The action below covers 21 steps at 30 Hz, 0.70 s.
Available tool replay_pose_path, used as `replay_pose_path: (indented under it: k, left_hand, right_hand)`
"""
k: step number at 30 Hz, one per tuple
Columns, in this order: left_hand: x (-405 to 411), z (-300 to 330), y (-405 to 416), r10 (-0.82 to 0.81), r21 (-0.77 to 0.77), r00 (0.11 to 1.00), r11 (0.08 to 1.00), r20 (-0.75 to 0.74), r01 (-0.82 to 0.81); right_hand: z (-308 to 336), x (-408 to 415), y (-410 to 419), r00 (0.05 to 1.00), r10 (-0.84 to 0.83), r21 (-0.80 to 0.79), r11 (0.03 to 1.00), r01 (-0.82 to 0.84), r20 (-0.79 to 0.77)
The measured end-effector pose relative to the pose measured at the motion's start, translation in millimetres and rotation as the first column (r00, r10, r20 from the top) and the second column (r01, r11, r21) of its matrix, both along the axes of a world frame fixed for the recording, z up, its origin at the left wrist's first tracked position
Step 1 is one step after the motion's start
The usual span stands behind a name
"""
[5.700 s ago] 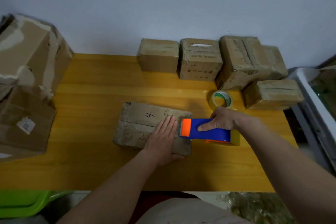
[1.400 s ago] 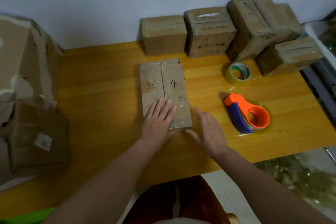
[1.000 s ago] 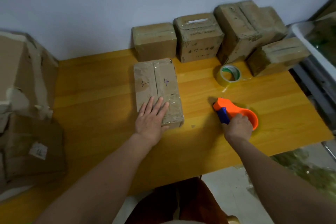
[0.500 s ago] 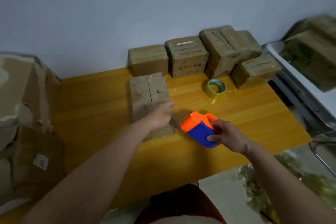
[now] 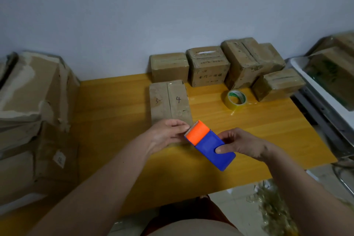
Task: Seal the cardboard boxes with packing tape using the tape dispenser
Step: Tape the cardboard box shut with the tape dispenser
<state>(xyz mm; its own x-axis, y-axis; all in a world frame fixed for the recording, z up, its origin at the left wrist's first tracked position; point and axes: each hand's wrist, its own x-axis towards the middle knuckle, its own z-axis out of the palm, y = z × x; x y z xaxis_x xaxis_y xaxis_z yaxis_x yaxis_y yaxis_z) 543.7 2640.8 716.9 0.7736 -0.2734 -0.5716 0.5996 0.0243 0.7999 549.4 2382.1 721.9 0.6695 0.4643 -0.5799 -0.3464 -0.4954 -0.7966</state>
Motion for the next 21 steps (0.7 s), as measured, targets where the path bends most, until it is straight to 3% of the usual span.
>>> replay_pose_path:
  k: [5, 14, 21]
  left_hand:
    - [-7, -5, 9, 0.115, -0.088, 0.988, 0.988, -0.107, -0.124]
    - [-14, -13, 18, 0.106, 0.001, 0.991, 0.994, -0.080, -0.106]
    - [-21, -17, 19, 0.196, -0.107, 0.969, 0.971, -0.153, -0.213]
  right_hand:
    - [0, 4, 13, 0.999, 0.033, 0.013, 0.999, -0.033, 0.002]
    - [0, 5, 22, 0.996, 0.090, -0.019, 0.996, -0.090, -0.006]
    - [-1, 3, 27, 0.997, 0.073, -0.002, 0.997, -0.073, -0.016]
